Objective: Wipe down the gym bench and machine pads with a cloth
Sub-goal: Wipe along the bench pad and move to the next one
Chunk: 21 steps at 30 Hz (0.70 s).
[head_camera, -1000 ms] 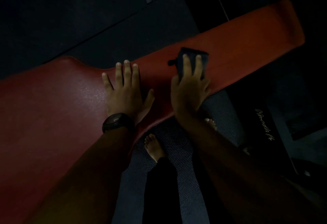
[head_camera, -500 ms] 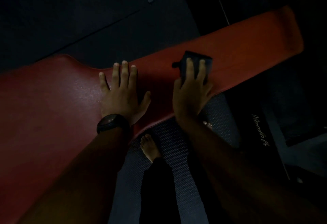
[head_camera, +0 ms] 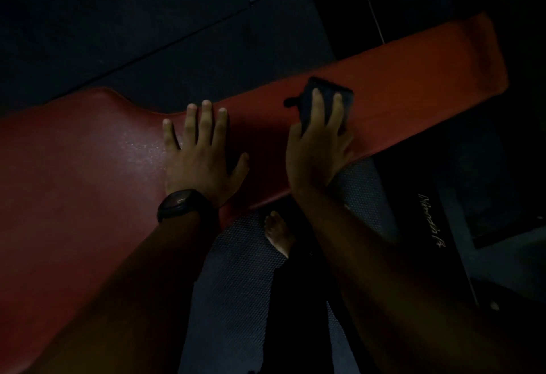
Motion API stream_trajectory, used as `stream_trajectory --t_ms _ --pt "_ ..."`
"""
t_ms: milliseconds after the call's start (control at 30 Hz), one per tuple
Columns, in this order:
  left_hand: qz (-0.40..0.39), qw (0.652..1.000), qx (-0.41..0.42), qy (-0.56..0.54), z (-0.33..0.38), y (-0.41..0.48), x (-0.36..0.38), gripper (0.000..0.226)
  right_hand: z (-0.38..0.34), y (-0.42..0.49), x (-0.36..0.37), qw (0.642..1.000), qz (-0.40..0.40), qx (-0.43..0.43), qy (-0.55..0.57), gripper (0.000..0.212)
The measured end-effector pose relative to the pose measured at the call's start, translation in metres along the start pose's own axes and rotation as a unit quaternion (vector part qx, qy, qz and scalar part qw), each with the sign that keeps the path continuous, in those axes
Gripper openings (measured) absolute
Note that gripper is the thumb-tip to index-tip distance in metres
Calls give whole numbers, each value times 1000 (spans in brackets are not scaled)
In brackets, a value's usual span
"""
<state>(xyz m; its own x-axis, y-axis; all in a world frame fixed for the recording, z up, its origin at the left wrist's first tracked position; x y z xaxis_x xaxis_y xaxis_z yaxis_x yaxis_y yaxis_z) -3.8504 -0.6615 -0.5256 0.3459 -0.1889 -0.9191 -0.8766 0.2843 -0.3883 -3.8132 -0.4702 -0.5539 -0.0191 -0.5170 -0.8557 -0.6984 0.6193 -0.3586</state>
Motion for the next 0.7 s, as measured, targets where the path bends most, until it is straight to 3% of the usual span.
stream_trajectory --t_ms 100,200,267,333,433,500,567,633,700 --pt "-9 1000 8 -2 0 1 1 85 -16 -46 9 992 -17 -124 -31 64" --pt "-15 1000 7 7 0 2 1 86 -37 -33 8 934 -7 -347 -90 60" --pt "-23 1000 6 14 -1 1 1 87 -39 -2 4 891 16 -427 -154 62" --pt "-40 999 7 21 2 4 -1 88 -24 29 -3 899 34 -391 -195 65" --pt "-63 998 -11 11 10 13 -9 90 14 34 -13 985 47 -151 -75 65" --pt "-67 997 -27 -4 18 18 -11 87 28 4 -5 999 28 -8 -21 64" --pt "-63 997 -38 -22 23 16 -9 85 19 -30 1 999 26 -41 -23 64" --pt "-54 997 -43 -23 24 13 -4 87 6 -45 7 982 9 -185 -47 63" --pt "-51 998 -38 -8 26 11 0 87 -6 -27 6 933 -3 -346 -98 62"
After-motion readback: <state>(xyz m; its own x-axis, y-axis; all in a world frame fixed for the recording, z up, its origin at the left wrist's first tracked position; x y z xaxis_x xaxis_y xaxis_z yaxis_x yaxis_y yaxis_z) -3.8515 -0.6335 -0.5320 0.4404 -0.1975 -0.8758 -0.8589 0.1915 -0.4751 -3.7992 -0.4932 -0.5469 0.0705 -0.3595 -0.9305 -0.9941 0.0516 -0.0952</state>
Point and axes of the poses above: each hand's wrist, its own y-axis towards the middle knuckle, its own x-axis out of the palm, z = x × y, the point moved 6 cm from there along y, towards the middle knuckle, and after that the axes turned 7 degrees about -z, right-handed, at the moved point
